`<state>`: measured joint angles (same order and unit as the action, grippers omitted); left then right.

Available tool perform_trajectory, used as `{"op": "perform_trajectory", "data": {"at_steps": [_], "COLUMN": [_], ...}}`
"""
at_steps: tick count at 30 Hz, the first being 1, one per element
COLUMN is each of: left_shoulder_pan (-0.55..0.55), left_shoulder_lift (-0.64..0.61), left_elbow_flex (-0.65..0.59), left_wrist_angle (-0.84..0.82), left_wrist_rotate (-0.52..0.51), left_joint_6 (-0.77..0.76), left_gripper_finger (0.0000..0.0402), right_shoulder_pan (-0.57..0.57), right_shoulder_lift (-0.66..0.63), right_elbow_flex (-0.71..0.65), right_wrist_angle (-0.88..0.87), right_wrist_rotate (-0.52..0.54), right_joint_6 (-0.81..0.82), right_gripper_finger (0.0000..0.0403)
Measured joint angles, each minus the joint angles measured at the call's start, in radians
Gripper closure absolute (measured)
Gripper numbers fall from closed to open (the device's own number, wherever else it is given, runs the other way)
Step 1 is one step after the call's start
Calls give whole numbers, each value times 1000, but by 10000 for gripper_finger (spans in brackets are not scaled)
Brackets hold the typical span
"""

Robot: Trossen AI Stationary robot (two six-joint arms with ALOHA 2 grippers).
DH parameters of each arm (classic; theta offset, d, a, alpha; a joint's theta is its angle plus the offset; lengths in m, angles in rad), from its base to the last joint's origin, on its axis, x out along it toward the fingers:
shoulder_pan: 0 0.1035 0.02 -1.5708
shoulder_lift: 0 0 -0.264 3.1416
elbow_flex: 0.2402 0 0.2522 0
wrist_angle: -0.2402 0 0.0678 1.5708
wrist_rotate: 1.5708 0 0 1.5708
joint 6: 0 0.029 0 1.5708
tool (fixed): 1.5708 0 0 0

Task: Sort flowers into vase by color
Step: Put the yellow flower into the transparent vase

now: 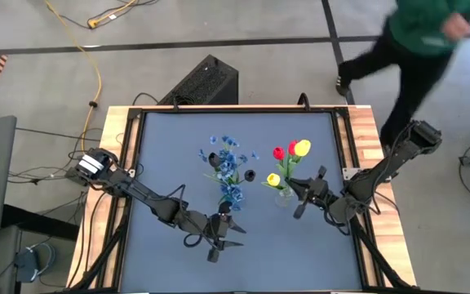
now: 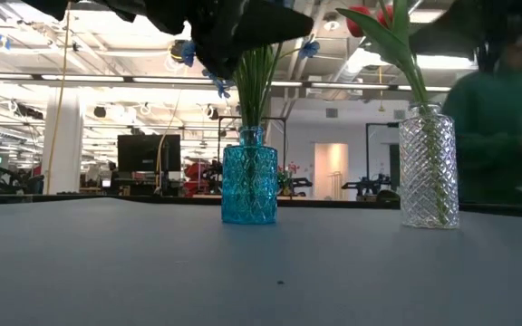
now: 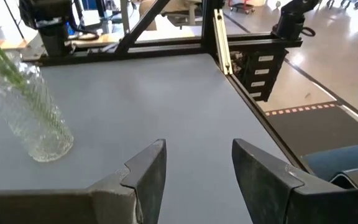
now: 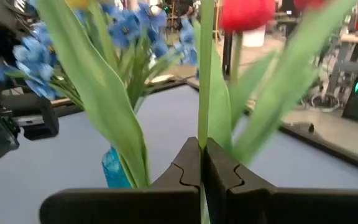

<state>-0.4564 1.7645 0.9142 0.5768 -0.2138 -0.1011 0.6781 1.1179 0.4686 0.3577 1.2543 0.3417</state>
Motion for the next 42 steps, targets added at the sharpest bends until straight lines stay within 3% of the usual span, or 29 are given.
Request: {"op": "perform_trajectory", "data": {"at_steps": [9,16,24,42], "left_shoulder_pan": [0,0,1,-15], "left_shoulder_lift": [0,0,0,0], "left_elbow_flex": [0,0,0,0], "left_wrist_angle": [-29,-28,-20,-51], "left_wrist_rotate": [-1,-7,-7,26], "left_joint_6": [-35,-39,-41,-78], "left_gripper_finger": [230,230,230,230], "right_shoulder_pan": [2,4,40,59], "right_shoulder_lift": [49,75,73,-13], "right_elbow_flex": [-61,-62,-61,-60], "right_wrist_angle": [-4,26,34,-18], "right_wrist_rotate": [0,-30,-137,-130], "right_joint_6": [145,148,99,101], "right_gripper_finger": [379,376,350,341]}}
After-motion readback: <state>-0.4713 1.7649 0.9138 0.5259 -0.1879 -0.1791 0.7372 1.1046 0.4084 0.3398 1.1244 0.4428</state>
